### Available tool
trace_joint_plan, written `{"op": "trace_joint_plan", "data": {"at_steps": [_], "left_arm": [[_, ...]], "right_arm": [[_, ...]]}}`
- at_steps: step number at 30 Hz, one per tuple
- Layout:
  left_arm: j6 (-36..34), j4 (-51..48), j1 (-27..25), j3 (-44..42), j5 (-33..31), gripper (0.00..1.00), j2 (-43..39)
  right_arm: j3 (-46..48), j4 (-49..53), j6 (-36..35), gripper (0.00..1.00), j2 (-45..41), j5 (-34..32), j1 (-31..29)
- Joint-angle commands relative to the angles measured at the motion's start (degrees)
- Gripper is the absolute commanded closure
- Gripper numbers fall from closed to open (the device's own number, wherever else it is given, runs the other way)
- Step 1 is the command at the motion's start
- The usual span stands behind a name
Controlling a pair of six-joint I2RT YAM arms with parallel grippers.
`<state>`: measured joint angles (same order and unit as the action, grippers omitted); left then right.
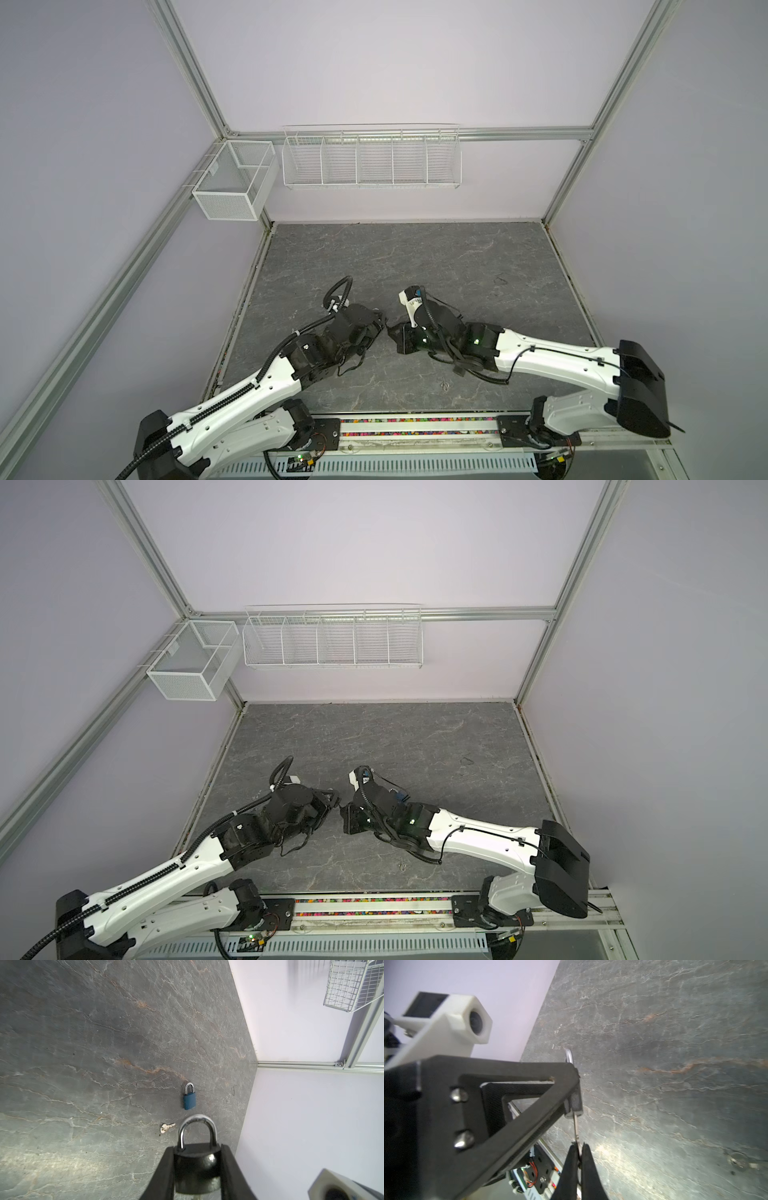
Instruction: Unlock with the key
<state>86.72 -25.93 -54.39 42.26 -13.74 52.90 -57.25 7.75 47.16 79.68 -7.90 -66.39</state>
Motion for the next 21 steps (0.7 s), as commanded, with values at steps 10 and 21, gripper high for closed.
{"op": "trace_joint_plan", "data": {"at_steps": [10,21], "left_arm": [[3.0,-0.6,-1.6,0.2,6.6,1.00,-1.3],[4.0,7.2,-1.4,-6.8,5.0,1.00,-3.9]], "right_arm": [[-4.8,-11.1,0.9,0.94,0.9,-2.7,-1.5],[0.6,-26.2,11.9,0.94,-2.4,13.1,3.9]]}}
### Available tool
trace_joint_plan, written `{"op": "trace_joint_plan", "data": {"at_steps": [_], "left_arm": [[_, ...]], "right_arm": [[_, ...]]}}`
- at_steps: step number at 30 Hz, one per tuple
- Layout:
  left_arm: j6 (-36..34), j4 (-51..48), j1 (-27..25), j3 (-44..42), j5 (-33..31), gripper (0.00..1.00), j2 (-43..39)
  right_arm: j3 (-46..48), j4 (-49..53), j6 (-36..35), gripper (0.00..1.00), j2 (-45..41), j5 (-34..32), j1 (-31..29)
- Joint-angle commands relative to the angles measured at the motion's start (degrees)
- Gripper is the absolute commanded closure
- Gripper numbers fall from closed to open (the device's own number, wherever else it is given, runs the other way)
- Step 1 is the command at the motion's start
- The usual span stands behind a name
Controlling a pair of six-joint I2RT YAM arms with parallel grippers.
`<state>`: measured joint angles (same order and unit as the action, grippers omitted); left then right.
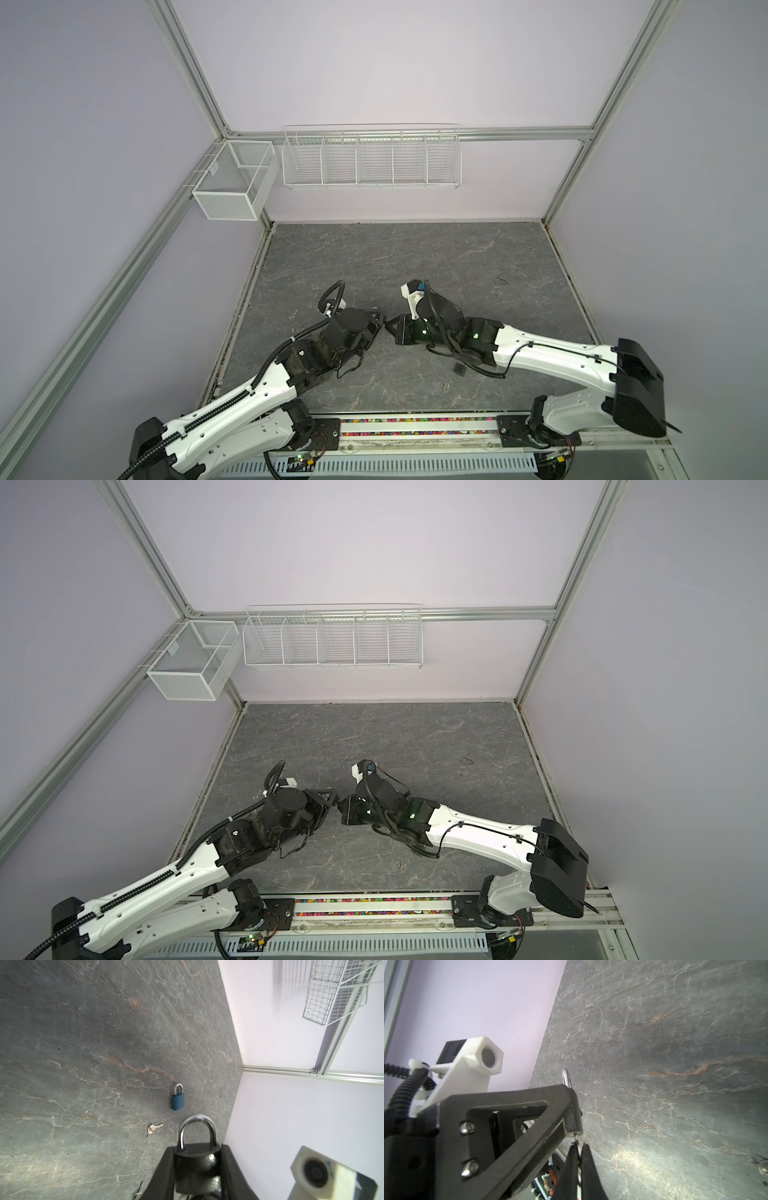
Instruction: Unlock with the key
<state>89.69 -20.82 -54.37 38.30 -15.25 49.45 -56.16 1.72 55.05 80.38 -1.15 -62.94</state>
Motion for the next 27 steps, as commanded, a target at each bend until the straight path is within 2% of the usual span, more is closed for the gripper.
{"op": "trace_joint_plan", "data": {"at_steps": [1,6,11,16,19,22,24,27], "left_arm": [[0.8,3.7,-1.4,-3.9,6.2,1.00,-1.0],[-1.2,5.2,1.5,-5.7,9.5,1.00,-2.0],[-2.2,7.5,3.1,-6.5,11.3,1.00,-3.1],[-3.4,6.2,4.3,-6.1,11.6,1.00,-3.9],[-4.5,4.7,5.1,-5.0,11.3,1.00,-4.2],[-7.0,1.0,5.9,-2.3,9.3,1.00,-4.1],[-9.3,-1.5,6.5,-0.2,7.7,1.00,-3.9],[-12.6,-7.5,7.2,3.6,3.7,1.00,-3.5]], "right_arm": [[0.1,-21.4,4.5,0.94,-3.3,7.5,0.8],[1.6,-26.4,8.2,0.94,-2.5,13.6,2.5],[3.0,-30.3,10.2,0.94,-1.6,15.5,3.4],[3.4,-30.0,9.6,0.93,-1.5,15.9,3.7],[1.5,-21.8,4.2,0.94,-2.6,13.7,3.4],[-1.7,-8.7,-3.1,0.93,-3.9,7.9,2.2],[-3.2,-1.9,-6.7,0.88,-4.3,3.5,1.6],[-3.4,3.3,-10.2,0.71,-6.0,-0.1,1.2]]}}
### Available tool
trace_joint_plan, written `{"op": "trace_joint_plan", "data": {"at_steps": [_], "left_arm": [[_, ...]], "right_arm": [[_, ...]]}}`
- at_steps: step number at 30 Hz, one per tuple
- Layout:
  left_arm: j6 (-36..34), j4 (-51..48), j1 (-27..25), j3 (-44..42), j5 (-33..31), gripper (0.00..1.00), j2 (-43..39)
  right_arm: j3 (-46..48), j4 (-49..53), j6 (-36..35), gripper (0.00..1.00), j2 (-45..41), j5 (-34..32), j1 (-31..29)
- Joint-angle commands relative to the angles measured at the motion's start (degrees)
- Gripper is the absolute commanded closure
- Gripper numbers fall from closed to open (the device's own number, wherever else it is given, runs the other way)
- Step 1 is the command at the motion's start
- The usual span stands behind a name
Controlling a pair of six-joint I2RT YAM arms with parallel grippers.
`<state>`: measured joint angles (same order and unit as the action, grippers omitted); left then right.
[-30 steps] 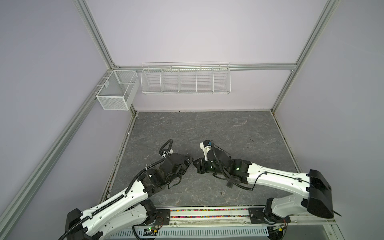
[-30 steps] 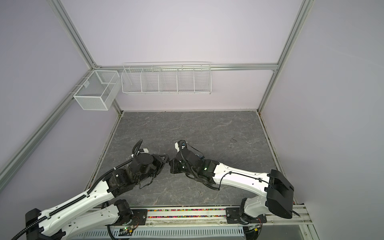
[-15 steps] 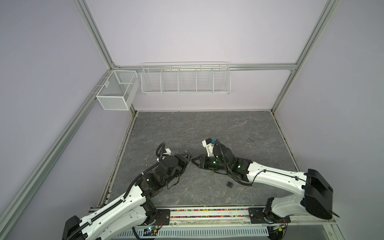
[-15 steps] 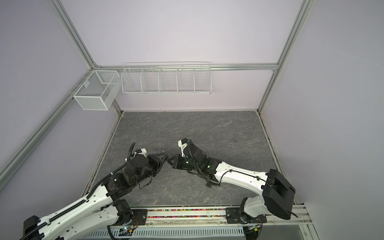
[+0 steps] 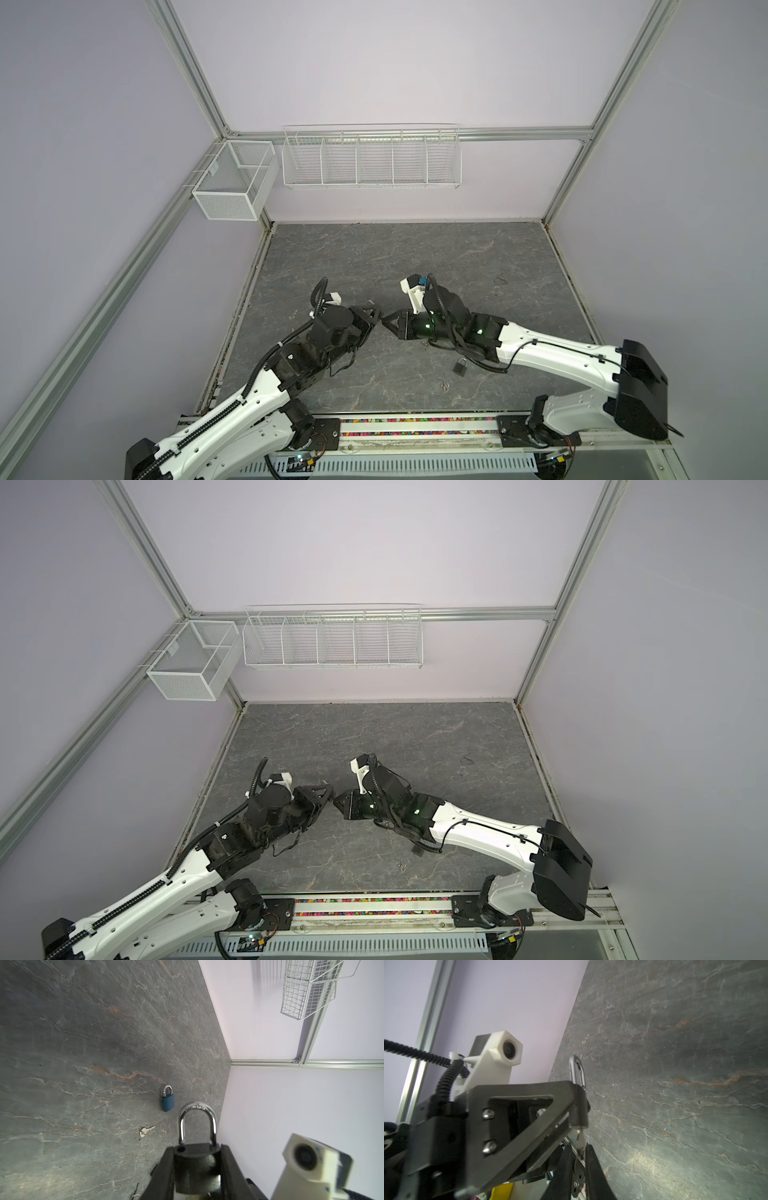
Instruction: Unlock with the key
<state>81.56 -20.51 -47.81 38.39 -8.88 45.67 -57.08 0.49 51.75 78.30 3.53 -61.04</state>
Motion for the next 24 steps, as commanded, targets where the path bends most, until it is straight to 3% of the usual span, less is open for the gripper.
{"op": "trace_joint_plan", "data": {"at_steps": [1,5,11,18,22,24], "left_arm": [[-5.4,-9.3,0.7,4.4,-3.9,1.00,0.2],[-10.7,-12.5,0.7,8.3,-6.4,1.00,0.8],[-27.1,-11.4,0.6,12.3,-6.4,1.00,2.0],[-46.7,-2.5,-1.9,10.3,-4.1,1.00,0.3],[-57.8,4.1,-7.2,6.5,-8.7,1.00,-2.2],[-61.6,8.3,-7.5,3.8,-7.7,1.00,-4.1]], "right_arm": [[-2.9,7.2,-8.3,0.67,-4.7,-6.3,-1.1],[-5.4,16.5,-15.3,0.51,-8.0,-13.1,-2.5],[-10.4,24.3,-21.0,0.28,-9.0,-12.4,-0.4],[-19.1,31.3,-26.6,0.06,-5.1,-10.2,0.9],[-28.1,40.5,-28.3,0.01,-0.2,-14.5,1.0],[-31.1,42.7,-29.1,0.01,1.5,-15.1,1.0]]}}
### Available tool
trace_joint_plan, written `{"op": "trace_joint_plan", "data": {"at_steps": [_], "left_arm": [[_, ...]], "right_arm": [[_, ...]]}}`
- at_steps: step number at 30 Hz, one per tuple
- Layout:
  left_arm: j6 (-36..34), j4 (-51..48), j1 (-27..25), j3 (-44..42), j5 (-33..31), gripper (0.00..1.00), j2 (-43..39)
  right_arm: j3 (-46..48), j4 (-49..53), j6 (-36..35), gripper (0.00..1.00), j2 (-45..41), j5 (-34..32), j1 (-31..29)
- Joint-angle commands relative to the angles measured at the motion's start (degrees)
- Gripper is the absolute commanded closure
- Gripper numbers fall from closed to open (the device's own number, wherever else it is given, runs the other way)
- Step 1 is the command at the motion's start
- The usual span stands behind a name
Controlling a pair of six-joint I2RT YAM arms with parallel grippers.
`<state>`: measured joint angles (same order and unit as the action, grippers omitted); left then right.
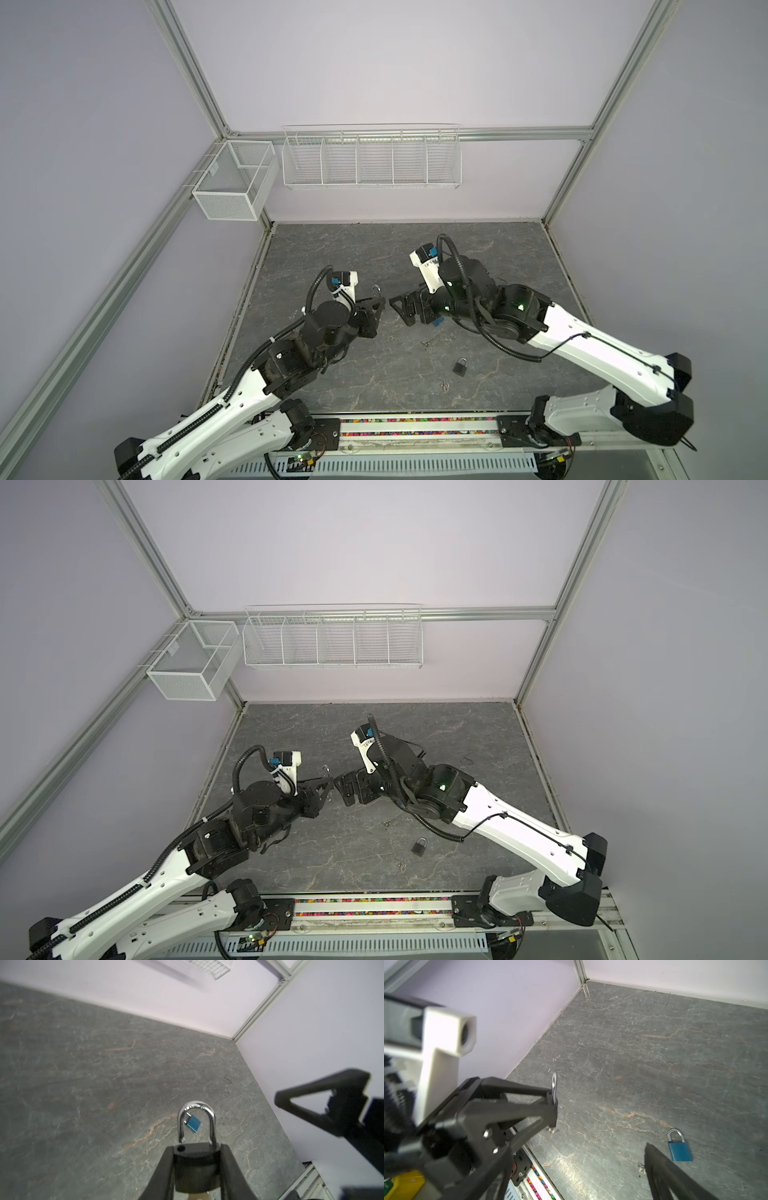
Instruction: Unlock with the key
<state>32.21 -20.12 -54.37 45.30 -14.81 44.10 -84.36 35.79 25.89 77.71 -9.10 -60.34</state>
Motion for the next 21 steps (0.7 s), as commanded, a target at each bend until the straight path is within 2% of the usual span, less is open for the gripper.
{"op": "trace_joint_plan", "data": {"at_steps": [1,7,11,21], "left_arm": [[-13.9,9.4,-1.0,-4.2,-1.4,1.00,-3.1],[-24.1,18.7,-1.3,-10.3,1.1,1.00,-4.5],[-28.0,22.9,-1.4,-12.9,1.7,1.00,-4.2],[-30.9,24.3,-1.5,-13.9,2.3,1.00,-4.0]], "right_arm": [[-5.3,8.4,-3.8,0.02,2.8,-2.3,0.3],[-13.4,13.8,-4.4,0.06,7.2,-4.5,0.3],[-18.7,17.1,-5.4,0.06,11.1,-6.0,-0.2],[-31.1,25.1,-8.0,0.09,21.1,-11.0,-1.3]]}}
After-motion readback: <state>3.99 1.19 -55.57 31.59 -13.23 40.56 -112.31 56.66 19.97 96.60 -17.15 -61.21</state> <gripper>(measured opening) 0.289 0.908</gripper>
